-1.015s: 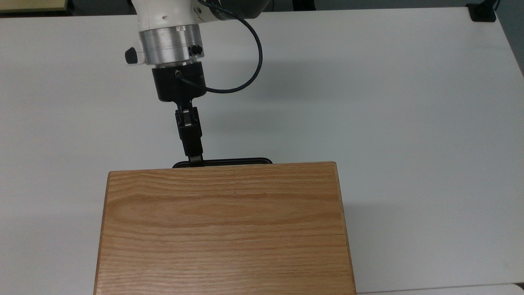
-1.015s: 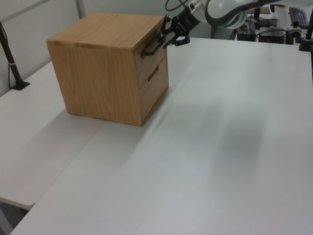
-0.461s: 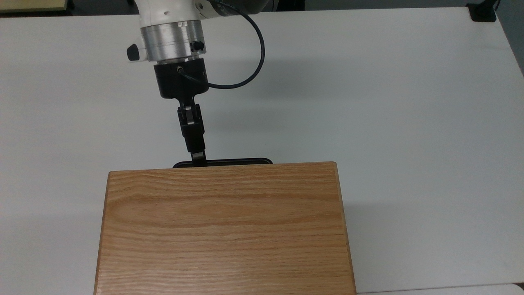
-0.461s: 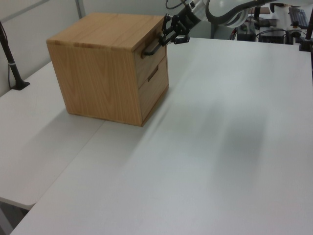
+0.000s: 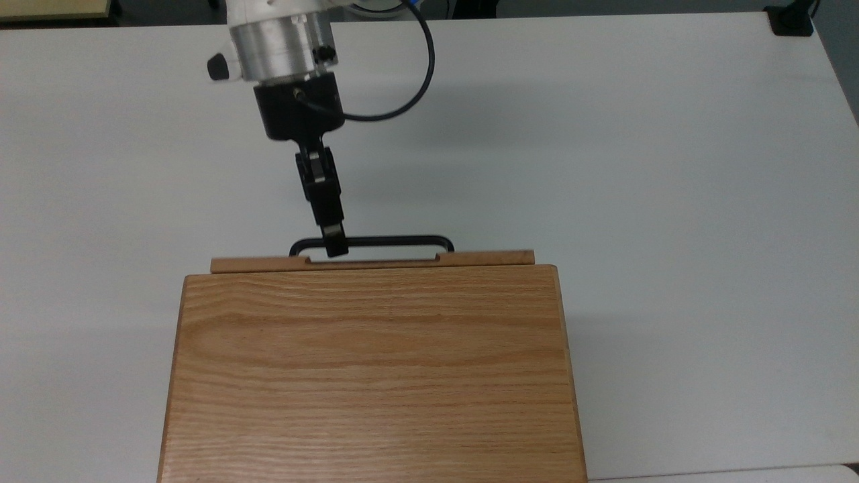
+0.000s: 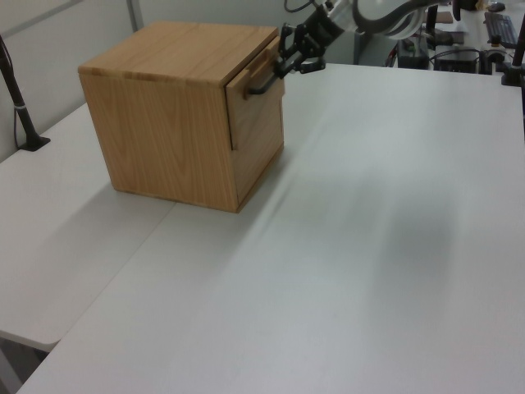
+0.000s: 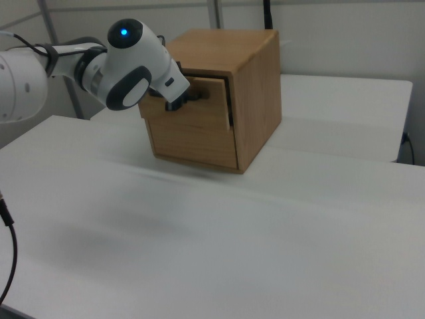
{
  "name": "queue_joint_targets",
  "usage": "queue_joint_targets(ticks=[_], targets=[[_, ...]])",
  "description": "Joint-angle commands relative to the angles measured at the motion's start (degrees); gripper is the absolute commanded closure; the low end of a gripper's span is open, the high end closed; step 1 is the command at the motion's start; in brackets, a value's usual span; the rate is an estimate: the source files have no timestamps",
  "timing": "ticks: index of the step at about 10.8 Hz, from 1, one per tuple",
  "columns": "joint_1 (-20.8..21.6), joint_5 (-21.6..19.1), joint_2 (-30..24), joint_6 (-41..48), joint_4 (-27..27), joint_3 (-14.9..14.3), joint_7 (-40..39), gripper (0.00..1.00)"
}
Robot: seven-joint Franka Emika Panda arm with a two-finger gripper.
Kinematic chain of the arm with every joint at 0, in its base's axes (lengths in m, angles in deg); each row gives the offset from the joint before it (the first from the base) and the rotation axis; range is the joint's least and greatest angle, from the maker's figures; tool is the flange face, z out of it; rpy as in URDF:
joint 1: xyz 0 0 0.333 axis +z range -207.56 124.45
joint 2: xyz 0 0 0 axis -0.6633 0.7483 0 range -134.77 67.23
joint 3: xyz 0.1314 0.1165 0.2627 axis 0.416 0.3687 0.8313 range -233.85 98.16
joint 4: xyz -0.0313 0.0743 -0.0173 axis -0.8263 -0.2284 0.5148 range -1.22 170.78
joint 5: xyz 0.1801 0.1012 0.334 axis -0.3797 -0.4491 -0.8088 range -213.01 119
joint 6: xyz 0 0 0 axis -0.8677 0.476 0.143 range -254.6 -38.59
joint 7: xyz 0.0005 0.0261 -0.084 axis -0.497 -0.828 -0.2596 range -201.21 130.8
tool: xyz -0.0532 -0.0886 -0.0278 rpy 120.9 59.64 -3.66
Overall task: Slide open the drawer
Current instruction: 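Pull the handle away from the cabinet, sliding the drawer out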
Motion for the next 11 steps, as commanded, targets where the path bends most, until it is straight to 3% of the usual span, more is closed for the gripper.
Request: queue_joint_targets(ticks=[1,6,10,11], targets=[[0.1,-0.3,-13.1,13.0,8.2,1.7,-6.1,0.99],[0.5,11.1,-18.2,33.3,8.6,1.7,-6.1,0.99],[1.2,15.3,-20.3,43.2,8.7,1.7,-7.7,0.94],[1.1,15.3,-20.6,43.9,8.4,1.7,-7.7,0.37]])
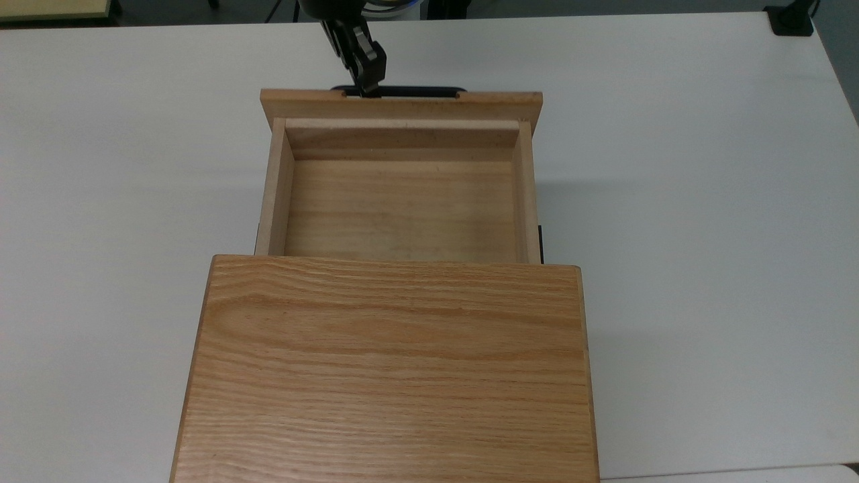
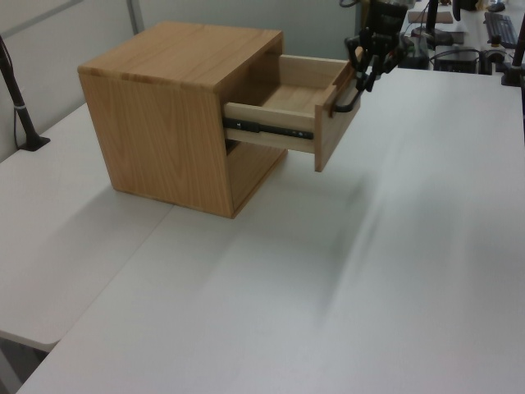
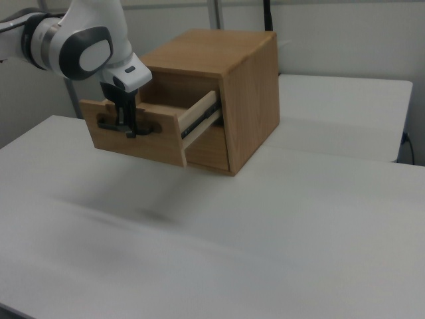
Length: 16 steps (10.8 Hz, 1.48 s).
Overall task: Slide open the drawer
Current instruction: 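Pull the handle away from the cabinet, sliding the drawer out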
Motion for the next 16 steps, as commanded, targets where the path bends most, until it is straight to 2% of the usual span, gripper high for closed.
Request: queue_joint_targets(ticks=[1,4,8,9,11,12,14,16], targets=[[1.8,1.7,-4.0,4.3,0.6,0.8,-8.7,0.00],[1.5,1.8,-6.0,9.3,-2.7,-0.2,-9.2,0.00],[2.4,2.9,-9.2,17.2,-3.8,-0.2,-20.2,0.00],[3.5,4.5,-9.7,18.4,-3.8,-0.2,-23.7,0.00],[5.8,13.2,-9.2,20.4,-3.8,0.0,-35.8,0.00],[5.6,15.0,-7.8,19.9,-4.2,-0.1,-42.0,0.00],[4.3,18.7,-2.5,19.9,-10.4,-0.3,-50.9,0.00],[3.6,18.9,1.0,19.9,-13.9,-0.3,-54.3,0.00]])
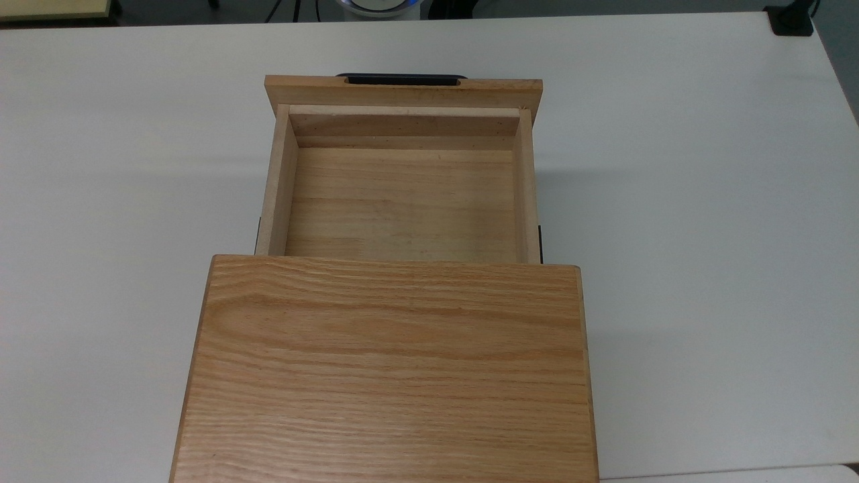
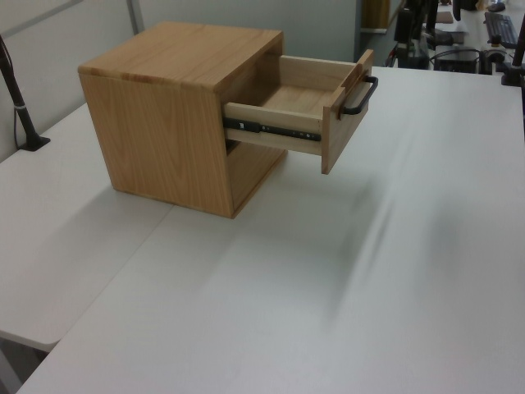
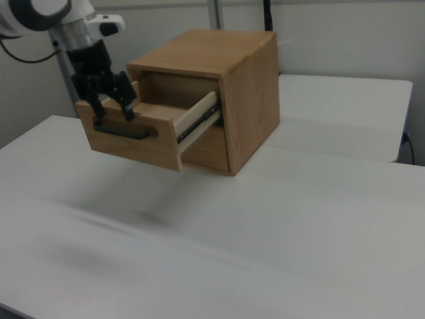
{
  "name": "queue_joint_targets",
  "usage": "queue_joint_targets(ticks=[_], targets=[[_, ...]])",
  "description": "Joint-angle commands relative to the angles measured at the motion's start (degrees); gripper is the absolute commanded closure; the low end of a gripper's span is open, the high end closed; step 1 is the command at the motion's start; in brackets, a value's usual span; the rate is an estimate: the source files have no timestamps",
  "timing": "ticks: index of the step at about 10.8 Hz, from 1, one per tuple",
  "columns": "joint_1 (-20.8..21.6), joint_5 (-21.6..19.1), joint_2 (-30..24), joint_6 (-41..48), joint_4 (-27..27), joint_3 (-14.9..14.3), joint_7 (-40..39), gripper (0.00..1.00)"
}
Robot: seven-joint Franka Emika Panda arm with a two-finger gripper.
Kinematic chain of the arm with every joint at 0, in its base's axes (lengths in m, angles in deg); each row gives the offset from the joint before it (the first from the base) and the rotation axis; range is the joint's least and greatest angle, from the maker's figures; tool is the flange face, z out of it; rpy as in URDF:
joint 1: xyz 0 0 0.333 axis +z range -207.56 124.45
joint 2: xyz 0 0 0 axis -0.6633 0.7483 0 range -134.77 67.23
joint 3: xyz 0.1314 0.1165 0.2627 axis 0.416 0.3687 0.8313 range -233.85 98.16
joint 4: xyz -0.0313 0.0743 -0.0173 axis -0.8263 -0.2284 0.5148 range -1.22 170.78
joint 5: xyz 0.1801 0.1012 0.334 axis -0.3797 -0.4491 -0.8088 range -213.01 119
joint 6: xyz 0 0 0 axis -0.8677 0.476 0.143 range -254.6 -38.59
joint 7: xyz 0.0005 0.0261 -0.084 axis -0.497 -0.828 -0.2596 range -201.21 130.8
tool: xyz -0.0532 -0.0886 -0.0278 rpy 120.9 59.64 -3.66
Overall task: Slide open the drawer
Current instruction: 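Pull the handle away from the cabinet, sliding the drawer out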
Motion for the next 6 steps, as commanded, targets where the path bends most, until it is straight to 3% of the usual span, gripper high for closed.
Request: queue_joint_targets(ticks=[1,6], targets=[[0.0,1.0,5.3,0.7,-6.0,-0.8,-5.4,0.00],[0.4,0.7,5.1,1.2,-6.0,-0.8,-5.5,0.00]])
